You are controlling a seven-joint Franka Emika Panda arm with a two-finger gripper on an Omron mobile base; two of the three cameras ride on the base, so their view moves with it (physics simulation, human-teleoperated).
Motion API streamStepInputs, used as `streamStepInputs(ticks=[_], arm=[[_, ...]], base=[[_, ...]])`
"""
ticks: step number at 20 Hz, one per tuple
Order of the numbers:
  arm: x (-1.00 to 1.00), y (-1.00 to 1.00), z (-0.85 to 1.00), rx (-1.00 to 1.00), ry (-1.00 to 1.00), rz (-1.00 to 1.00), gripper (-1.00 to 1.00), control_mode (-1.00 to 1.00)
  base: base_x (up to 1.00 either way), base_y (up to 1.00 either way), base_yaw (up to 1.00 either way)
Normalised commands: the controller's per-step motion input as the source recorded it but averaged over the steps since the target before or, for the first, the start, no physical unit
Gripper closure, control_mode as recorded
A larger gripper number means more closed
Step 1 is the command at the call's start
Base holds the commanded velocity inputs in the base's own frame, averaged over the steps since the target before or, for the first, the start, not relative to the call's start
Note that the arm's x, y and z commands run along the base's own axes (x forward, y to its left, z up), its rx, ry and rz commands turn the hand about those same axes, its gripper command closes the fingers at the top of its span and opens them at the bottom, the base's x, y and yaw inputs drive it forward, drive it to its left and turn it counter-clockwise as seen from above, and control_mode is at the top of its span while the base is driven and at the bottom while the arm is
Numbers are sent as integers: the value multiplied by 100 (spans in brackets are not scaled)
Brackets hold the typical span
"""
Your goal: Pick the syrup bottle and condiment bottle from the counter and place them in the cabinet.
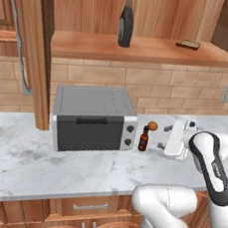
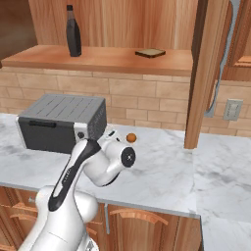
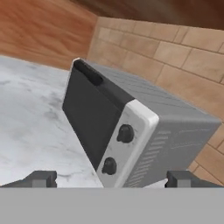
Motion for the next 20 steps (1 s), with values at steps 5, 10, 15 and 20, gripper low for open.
streamStepInputs(ticks=[5, 10, 15, 20], arm=[[51, -7, -39, 0, 0, 2, -100, -100], [54, -8, -37, 0, 3, 1, -100, -100], [49, -30, -8, 1, 13, 0, -100, -100], [40, -32, 0, 3, 13, 0, -100, -100]], base=[[0, 0, 0], [0, 0, 0], [0, 0, 0], [0, 0, 0]])
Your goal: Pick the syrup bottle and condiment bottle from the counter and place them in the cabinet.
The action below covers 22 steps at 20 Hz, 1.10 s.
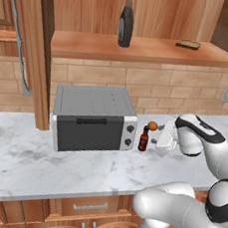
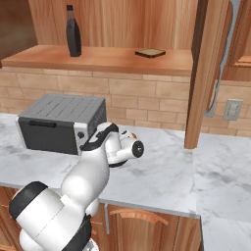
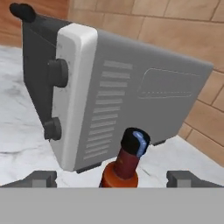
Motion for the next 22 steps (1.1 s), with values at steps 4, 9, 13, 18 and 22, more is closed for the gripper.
streamStepInputs(ticks=[4, 9, 13, 18, 22], arm=[[0, 0, 0, 0, 1, 0, -100, -100], [1, 0, -12, 1, 8, 0, -100, -100], [4, 2, -17, 1, 15, 0, -100, -100], [9, 3, -14, 4, 15, 0, -100, -100], [3, 0, -3, 4, 10, 0, -100, -100]], base=[[0, 0, 0], [0, 0, 0], [0, 0, 0], [0, 0, 0], [0, 0, 0]])
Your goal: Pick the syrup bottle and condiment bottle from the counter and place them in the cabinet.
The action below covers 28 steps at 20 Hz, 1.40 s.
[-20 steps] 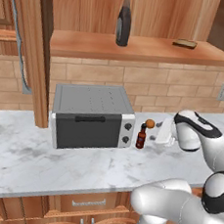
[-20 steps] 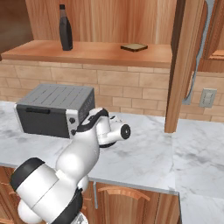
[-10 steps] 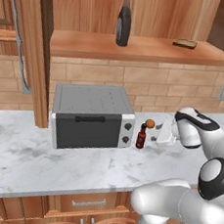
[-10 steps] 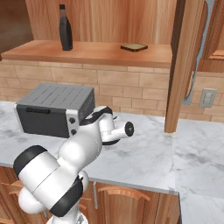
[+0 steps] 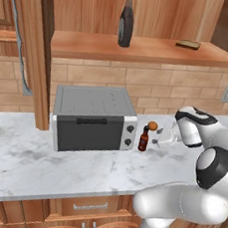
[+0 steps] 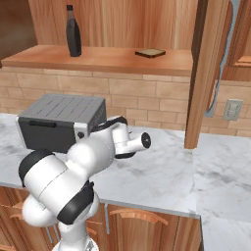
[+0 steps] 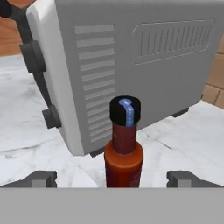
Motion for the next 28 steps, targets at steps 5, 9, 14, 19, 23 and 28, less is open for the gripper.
streamStepInputs(ticks=[5, 9, 14, 19, 23, 28], arm=[[0, 0, -3, 1, 6, 0, -100, -100], [0, 8, -7, 5, 7, 0, -100, -100], [0, 12, -6, 6, 5, 0, -100, -100], [0, 3, -10, 10, 6, 2, -100, -100], [0, 0, -9, 10, 4, 1, -100, -100], [0, -1, -1, 12, 0, 0, -100, -100]], base=[[0, 0, 0], [0, 0, 0], [0, 0, 0], [0, 0, 0], [0, 0, 0], [0, 0, 0]])
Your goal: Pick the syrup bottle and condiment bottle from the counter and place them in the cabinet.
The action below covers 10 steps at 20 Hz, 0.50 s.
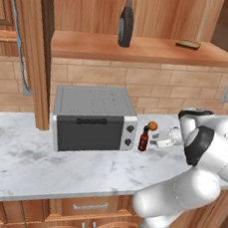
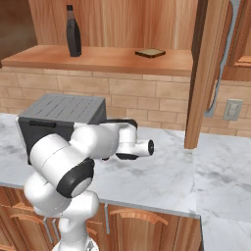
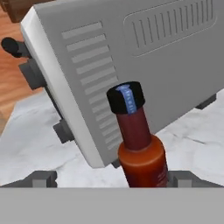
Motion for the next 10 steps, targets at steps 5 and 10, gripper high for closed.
streamStepInputs(ticks=[5, 10], arm=[[0, -12, 1, 18, 0, 0, -100, -100], [0, 0, 0, 3, 0, 0, -100, -100]], base=[[0, 0, 0], [0, 0, 0]])
